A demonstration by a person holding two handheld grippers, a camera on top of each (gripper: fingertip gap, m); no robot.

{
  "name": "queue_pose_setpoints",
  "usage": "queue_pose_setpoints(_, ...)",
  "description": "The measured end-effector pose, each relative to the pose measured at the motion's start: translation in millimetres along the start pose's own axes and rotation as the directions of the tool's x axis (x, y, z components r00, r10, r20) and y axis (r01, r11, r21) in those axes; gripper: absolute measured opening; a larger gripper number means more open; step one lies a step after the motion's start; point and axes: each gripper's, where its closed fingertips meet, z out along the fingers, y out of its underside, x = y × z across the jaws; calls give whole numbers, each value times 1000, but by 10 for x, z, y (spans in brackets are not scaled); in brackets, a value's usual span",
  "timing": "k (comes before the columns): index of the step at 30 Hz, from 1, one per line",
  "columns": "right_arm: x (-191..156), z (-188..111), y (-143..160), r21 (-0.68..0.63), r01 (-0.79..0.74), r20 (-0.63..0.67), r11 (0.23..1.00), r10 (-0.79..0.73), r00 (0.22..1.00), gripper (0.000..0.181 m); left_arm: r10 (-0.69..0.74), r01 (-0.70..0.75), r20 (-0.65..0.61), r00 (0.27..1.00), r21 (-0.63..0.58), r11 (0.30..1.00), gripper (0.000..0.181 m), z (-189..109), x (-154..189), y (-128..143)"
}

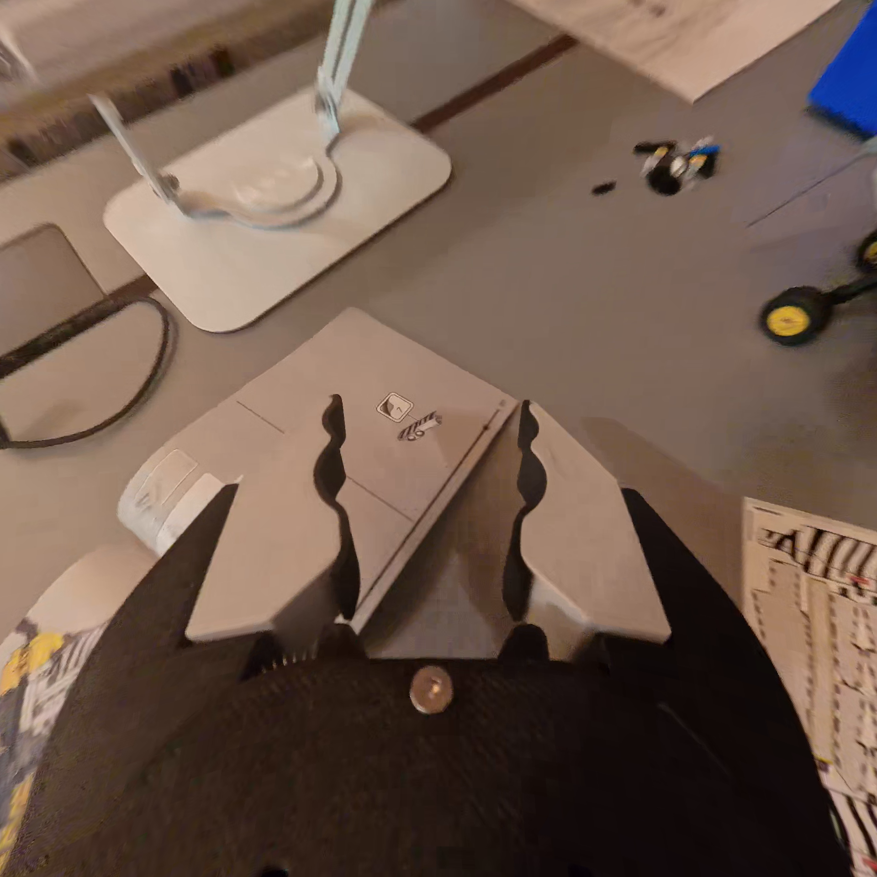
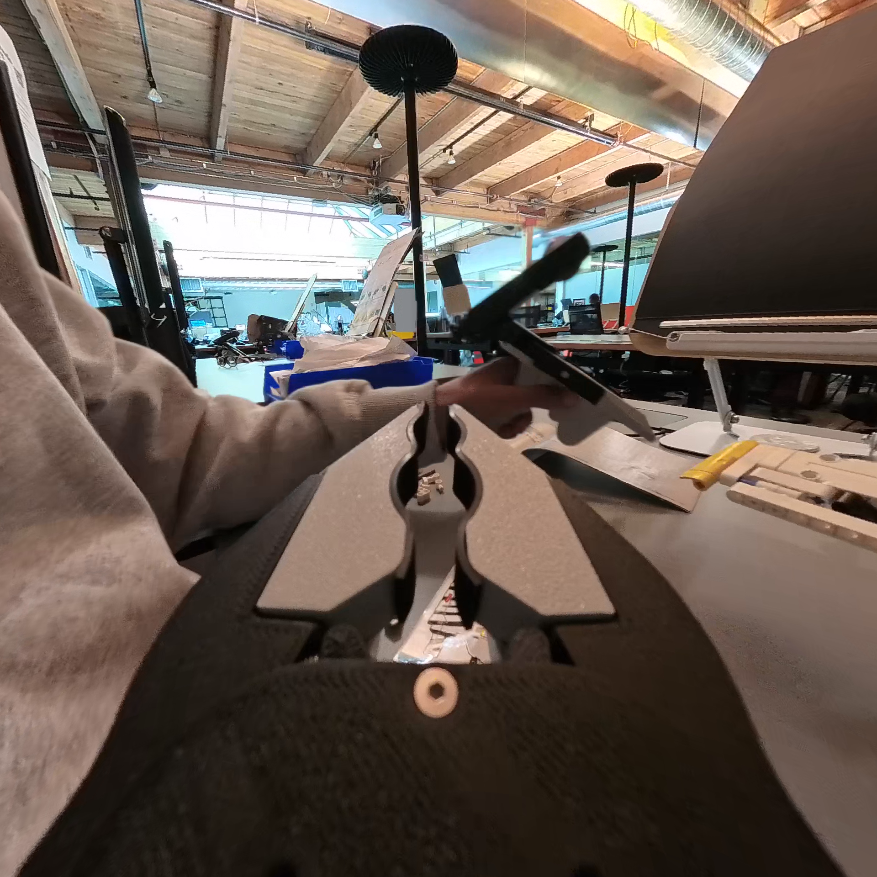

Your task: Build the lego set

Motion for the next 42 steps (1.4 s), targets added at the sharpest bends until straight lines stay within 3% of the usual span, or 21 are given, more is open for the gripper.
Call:
queue_pose_setpoints(3, 4, 1, 0, 0, -4, 1, 1000, 4, 1000, 6, 18, -16, 24, 1000, -107, 994, 77, 231, -65, 174)
queue_pose_setpoints(7, 24, -4, -15, 13, -30, 5, 999, 30, 1000, 6, 81, -64, 77, 994, -201, 978, 70, 324, -135, 452)
queue_pose_setpoints(12, 98, -17, -44, 38, -113, 15, 993, 112, 994, 6, -23, 22, -2, 1000, -171, 985, 59, 334, -54, 482)
queue_pose_setpoints(17, 163, -32, -54, 47, -176, 19, 983, 175, 984, 9, -22, 22, 3, 1000, -156, 987, 57, 346, -78, 473)
queue_pose_setpoints(28, 129, -34, -46, 39, -153, 15, 987, 153, 988, 10, -18, 22, 22, 1000, -160, 987, 58, 334, -91, 456)
queue_pose_setpoints(34, 83, -24, -28, 18, -137, 26, 990, 137, 990, 12, -7, 10, 46, 999, -49, 999, 58, 105, -83, 224)
queue_pose_setpoints(36, 52, 12, 30, -32, -134, 37, 990, 136, 990, 17, -14, 15, 55, 998, -26, 1000, 58, 22, -113, 201)
queue_pose_setpoints(38, 2, 68, 200, -180, -141, 54, 974, 152, 987, 23, -33, 34, 62, 998, -11, 999, 58, -57, -169, 210)
queue_pose_setpoints(42, -95, 45, 749, -553, -147, 34, 820, 198, 980, 29, -108, 107, 51, 993, 30, 994, 58, -179, -298, 248)
